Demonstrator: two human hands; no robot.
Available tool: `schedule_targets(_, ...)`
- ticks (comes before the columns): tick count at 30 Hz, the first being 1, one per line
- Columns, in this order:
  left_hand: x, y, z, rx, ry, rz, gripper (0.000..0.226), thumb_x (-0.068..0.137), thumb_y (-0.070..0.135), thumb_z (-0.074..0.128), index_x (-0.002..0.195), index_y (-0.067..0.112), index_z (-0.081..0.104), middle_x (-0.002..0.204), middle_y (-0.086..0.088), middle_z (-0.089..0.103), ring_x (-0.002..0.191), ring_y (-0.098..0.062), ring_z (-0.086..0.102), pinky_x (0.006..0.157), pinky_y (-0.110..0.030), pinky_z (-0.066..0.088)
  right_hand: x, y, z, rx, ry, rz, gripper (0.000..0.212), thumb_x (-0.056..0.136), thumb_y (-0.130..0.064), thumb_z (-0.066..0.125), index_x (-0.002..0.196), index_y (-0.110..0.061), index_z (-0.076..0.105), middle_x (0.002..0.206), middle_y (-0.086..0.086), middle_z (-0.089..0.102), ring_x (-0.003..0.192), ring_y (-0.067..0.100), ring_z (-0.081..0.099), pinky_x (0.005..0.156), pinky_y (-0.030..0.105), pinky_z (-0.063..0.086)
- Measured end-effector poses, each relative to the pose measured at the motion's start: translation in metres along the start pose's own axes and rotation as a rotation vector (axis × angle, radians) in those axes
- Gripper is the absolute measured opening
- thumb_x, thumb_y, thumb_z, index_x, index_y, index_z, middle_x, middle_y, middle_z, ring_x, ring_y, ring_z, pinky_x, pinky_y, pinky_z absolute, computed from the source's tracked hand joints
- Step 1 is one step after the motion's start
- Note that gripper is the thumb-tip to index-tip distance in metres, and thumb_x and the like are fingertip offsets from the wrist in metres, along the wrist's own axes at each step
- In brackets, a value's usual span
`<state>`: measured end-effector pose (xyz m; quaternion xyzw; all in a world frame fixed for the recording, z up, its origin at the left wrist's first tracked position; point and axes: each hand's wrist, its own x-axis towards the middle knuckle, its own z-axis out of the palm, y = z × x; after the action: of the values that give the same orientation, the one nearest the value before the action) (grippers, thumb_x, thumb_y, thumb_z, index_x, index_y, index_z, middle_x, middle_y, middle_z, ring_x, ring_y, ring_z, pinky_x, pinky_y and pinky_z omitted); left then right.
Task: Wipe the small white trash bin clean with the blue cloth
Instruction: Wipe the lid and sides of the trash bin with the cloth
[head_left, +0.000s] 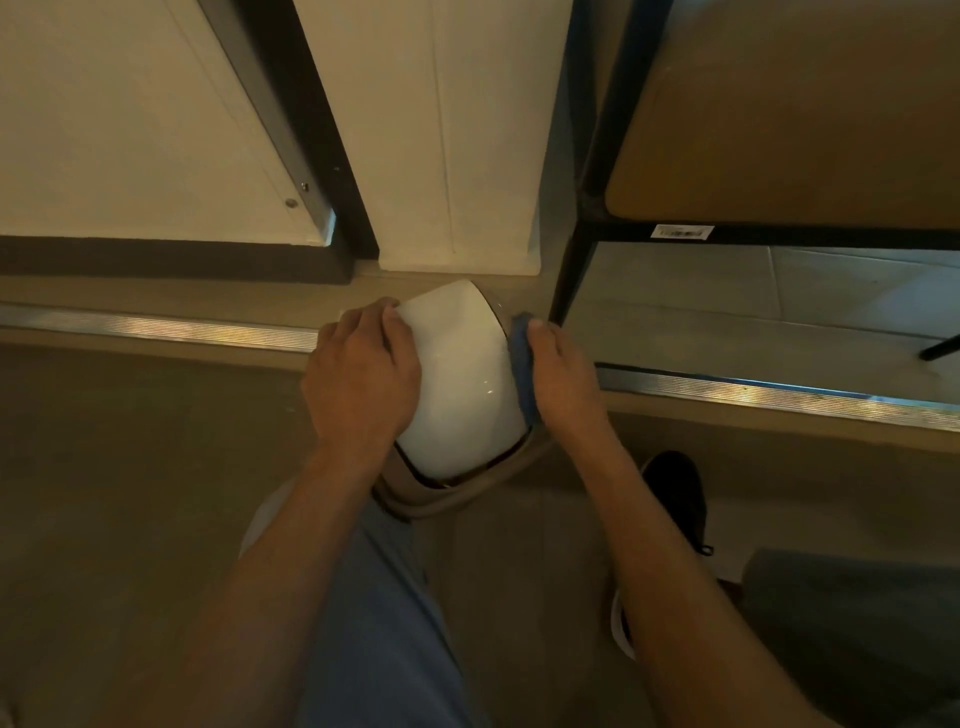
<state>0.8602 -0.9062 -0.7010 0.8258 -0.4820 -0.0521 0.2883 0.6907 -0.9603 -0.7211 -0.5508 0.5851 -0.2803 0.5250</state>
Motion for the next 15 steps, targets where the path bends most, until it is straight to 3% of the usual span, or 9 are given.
schedule_targets(3,0.000,0.001,0.000,0.000,-0.001,-0.008,0.041,0.107,0.030,0.035,0.126,0.014,0.067,0.118,-0.011,0.070,0.106,-0.032,0.062,0.090,-0.041,0.048,0.038,-0.011,0.002,-0.002,-0.034,-0.063,0.039,0.106,-0.044,0.035,0.086,-0.025,0.062,0.090,0.003,0.066,0.090,0.017,0.062,0.088,0.043,0.051)
schedule_targets(5,0.000,0.001,0.000,0.006,-0.003,-0.011,0.042,0.106,0.032,0.033,0.126,0.014,0.066,0.119,-0.011,0.070,0.108,-0.033,0.062,0.090,-0.041,0.048,0.036,0.000,0.006,-0.019,0.007,-0.160,0.041,0.104,-0.049,0.034,0.091,-0.023,0.064,0.093,0.004,0.067,0.091,0.018,0.064,0.090,0.047,0.052)
schedule_targets(7,0.000,0.001,0.002,-0.002,0.003,-0.027,0.042,0.106,0.031,0.033,0.126,0.015,0.066,0.120,-0.010,0.069,0.109,-0.033,0.061,0.091,-0.041,0.047,0.010,0.020,0.008,-0.023,0.089,-0.250,0.041,0.103,-0.055,0.033,0.109,-0.026,0.061,0.103,-0.001,0.067,0.099,0.011,0.063,0.091,0.035,0.054)
schedule_targets(9,0.000,0.003,0.002,-0.013,0.019,-0.044,0.040,0.106,0.030,0.035,0.125,0.016,0.067,0.119,-0.010,0.069,0.110,-0.034,0.060,0.089,-0.041,0.046,-0.025,0.048,0.015,-0.055,0.214,-0.299,0.055,0.101,-0.061,0.030,0.129,-0.022,0.055,0.124,0.003,0.063,0.116,0.010,0.059,0.097,0.028,0.049)
schedule_targets(11,0.000,0.003,0.002,-0.015,0.027,-0.050,0.039,0.106,0.029,0.036,0.125,0.016,0.068,0.119,-0.010,0.070,0.109,-0.033,0.060,0.089,-0.041,0.046,-0.053,0.071,0.026,-0.131,0.304,-0.289,0.064,0.102,-0.057,0.030,0.153,-0.018,0.034,0.154,0.003,0.042,0.140,0.012,0.041,0.112,0.025,0.036)
schedule_targets(13,-0.001,0.002,0.002,-0.011,0.017,-0.037,0.040,0.106,0.029,0.035,0.126,0.015,0.067,0.119,-0.010,0.069,0.110,-0.033,0.060,0.090,-0.041,0.046,-0.062,0.076,0.034,-0.101,0.346,-0.230,0.060,0.105,-0.048,0.033,0.156,-0.018,0.027,0.159,-0.004,0.032,0.142,0.007,0.034,0.112,0.015,0.030)
schedule_targets(15,-0.001,0.002,0.002,-0.007,0.017,-0.025,0.041,0.107,0.030,0.035,0.127,0.015,0.067,0.120,-0.010,0.069,0.110,-0.034,0.060,0.090,-0.041,0.046,-0.049,0.067,0.027,-0.014,0.385,-0.133,0.052,0.107,-0.041,0.034,0.151,-0.014,0.038,0.147,-0.008,0.043,0.132,0.002,0.040,0.105,0.009,0.033)
